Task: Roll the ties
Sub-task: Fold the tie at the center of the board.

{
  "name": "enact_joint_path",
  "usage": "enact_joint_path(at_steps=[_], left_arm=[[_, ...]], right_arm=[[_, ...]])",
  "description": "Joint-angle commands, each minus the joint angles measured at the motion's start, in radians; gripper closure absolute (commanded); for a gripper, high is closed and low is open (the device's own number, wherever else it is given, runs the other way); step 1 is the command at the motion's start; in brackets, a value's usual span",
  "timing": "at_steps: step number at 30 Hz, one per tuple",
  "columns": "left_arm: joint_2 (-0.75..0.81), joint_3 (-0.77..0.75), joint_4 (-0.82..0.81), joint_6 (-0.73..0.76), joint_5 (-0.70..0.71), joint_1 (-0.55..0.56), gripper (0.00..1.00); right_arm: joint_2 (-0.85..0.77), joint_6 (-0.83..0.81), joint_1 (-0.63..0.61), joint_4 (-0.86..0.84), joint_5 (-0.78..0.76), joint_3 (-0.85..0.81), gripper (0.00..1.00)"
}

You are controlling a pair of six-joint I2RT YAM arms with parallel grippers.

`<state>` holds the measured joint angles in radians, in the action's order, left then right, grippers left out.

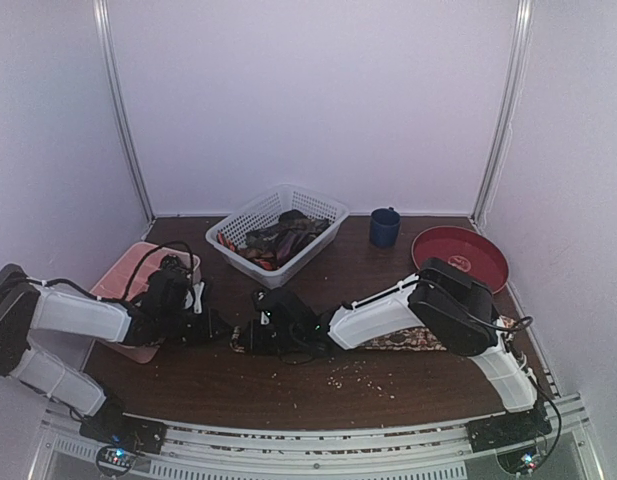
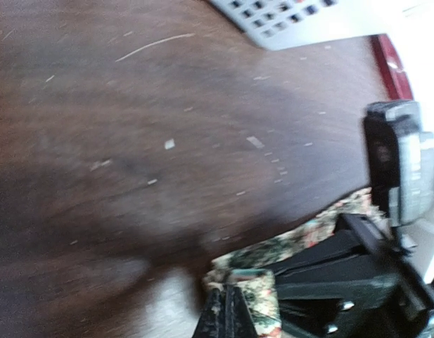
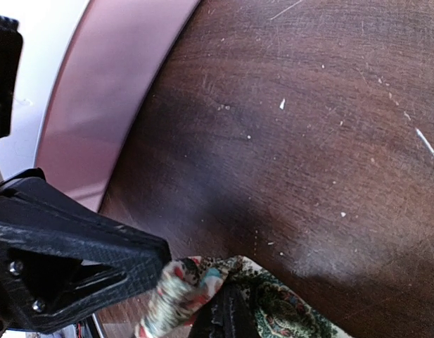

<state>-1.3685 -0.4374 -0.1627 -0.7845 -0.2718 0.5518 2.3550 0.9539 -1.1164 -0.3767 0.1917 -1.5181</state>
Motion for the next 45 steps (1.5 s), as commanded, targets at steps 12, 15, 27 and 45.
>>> enact_joint_path(at_steps=[12,15,27,45], left_arm=[[-0.065,-0.035,-0.071,0.015,-0.029,0.051,1.0],[-0.053,-0.035,-0.069,0.016,-0.022,0.053,1.0],[-0.063,-0.039,-0.064,0.01,-0.015,0.066,1.0],[-0.005,-0.035,-0.032,0.002,0.005,0.068,1.0]], right_arm=[[-0.139,0.024,0.005,-0.007,-0.089,0.135,0.95],[-0.168,0.034,0.005,-0.005,-0.096,0.16,0.9],[-0.166,0.1,0.001,-0.069,-0.042,0.171,0.71],[-0.119,0.053,0.006,-0.008,-0.048,0.135,0.9]])
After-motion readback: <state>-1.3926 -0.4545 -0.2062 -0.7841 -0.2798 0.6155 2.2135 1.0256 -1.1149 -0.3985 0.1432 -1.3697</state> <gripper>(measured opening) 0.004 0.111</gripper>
